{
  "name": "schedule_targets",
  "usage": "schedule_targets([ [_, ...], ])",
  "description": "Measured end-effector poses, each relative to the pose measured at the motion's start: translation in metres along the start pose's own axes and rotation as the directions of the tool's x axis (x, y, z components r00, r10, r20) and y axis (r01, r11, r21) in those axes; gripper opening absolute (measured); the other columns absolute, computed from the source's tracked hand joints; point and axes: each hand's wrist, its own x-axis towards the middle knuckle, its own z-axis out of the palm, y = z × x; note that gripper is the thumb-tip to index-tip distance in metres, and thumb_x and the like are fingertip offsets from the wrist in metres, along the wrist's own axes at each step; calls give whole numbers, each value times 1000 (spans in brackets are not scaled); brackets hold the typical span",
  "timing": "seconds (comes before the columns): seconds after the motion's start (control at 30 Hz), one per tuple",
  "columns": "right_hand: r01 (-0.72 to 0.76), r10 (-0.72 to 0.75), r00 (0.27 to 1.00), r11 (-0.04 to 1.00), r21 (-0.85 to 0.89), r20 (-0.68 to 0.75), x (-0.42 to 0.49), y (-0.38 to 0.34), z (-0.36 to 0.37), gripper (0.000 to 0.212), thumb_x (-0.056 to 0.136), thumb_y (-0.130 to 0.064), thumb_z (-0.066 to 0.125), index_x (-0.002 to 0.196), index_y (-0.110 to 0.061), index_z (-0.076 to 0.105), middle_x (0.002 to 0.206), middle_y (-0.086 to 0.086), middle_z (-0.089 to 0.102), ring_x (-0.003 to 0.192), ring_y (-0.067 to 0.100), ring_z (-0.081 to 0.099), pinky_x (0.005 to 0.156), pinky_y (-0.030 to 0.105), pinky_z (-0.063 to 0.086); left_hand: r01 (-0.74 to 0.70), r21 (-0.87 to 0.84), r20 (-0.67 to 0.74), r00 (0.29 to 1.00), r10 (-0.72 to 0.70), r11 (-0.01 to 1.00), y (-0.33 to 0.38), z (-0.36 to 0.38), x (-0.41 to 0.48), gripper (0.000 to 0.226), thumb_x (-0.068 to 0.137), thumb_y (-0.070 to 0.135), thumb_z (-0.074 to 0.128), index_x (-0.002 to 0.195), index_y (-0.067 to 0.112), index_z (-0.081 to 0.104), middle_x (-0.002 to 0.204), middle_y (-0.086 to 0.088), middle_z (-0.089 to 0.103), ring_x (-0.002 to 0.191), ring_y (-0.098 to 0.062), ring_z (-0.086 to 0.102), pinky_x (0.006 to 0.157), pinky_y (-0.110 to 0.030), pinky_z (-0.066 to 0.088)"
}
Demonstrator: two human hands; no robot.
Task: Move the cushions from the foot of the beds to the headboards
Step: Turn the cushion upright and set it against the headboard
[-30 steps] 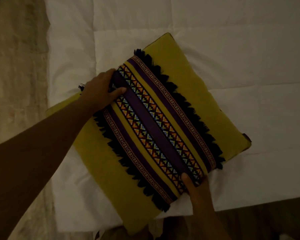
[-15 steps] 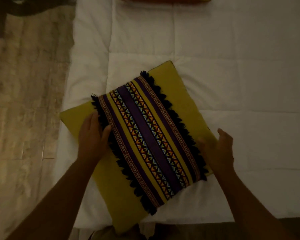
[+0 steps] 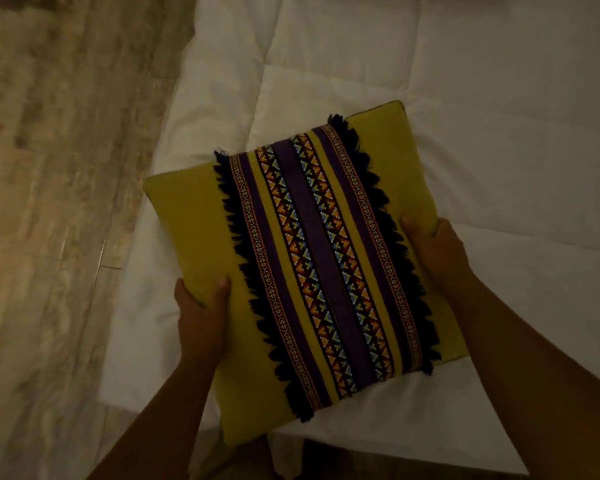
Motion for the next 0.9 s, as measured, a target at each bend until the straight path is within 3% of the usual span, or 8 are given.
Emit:
schedule_targets([
  [0.13, 0, 0, 1000, 1000, -6, -17, -1, -6, -7, 95, 54, -99, 47, 110, -24, 51, 93, -8, 56, 80, 14, 57, 63, 31, 42, -28, -58, 10, 1000, 29, 998, 9, -4, 11, 107, 59, 87, 61, 144, 28, 35, 135, -3, 59, 114, -29, 62, 96, -53, 52],
  [0.23, 19, -18, 998, 1000, 24, -60, -11, -10, -9, 85, 57, -97, 50, 104, -25, 50, 89, -12, 55, 77, 6, 53, 57, 26, 38, -62, -67, -9, 998, 61, 996, 17, -7, 11, 103, 58, 87, 62, 140, 29, 39, 128, 2, 61, 107, -23, 63, 90, -46, 54],
  [0.37, 20, -10, 994, 996, 90, -106, -37, -1, -13, 78, 63, -91, 53, 108, -28, 52, 90, -15, 56, 79, 5, 56, 59, 25, 39, -149, -64, -7, 989, 149, 987, 27, -15, 9, 91, 63, 84, 63, 137, 36, 40, 121, 9, 60, 101, -17, 62, 82, -40, 52],
  [0.5, -53, 85, 986, 977, 208, -146, -76, 23, -13, 92, 60, -92, 55, 122, -24, 53, 99, -10, 59, 85, 14, 60, 69, 32, 49, -269, -4, 56, 962, 269, 963, 46, -28, 19, 85, 67, 82, 62, 137, 39, 41, 120, 14, 59, 93, -1, 60, 77, -32, 50],
  [0.6, -108, 153, 975, 959, 263, -159, -101, 43, -4, 96, 58, -94, 55, 124, -25, 53, 106, -5, 63, 91, 19, 63, 80, 43, 55, -313, 61, 115, 946, 305, 948, 55, -35, 30, 86, 69, 82, 61, 140, 38, 38, 121, 15, 57, 98, -9, 60, 84, -36, 51],
  [0.73, -160, 198, 973, 949, 270, -120, -114, 59, 19, 93, 59, -93, 55, 120, -23, 50, 98, -8, 59, 82, 9, 58, 68, 33, 48, -288, 157, 203, 946, 254, 945, 43, -37, 44, 93, 67, 84, 58, 142, 33, 35, 131, 2, 59, 105, -21, 62, 91, -46, 53],
  [0.9, -223, 239, 971, 938, 267, -26, -96, 71, 26, 97, 63, -87, 59, 132, -19, 47, 112, -1, 59, 94, 21, 60, 79, 38, 50, -258, 156, 302, 931, 203, 954, 36, -36, 61, 99, 67, 81, 61, 145, 30, 29, 137, -3, 55, 104, -22, 60, 89, -44, 54],
])
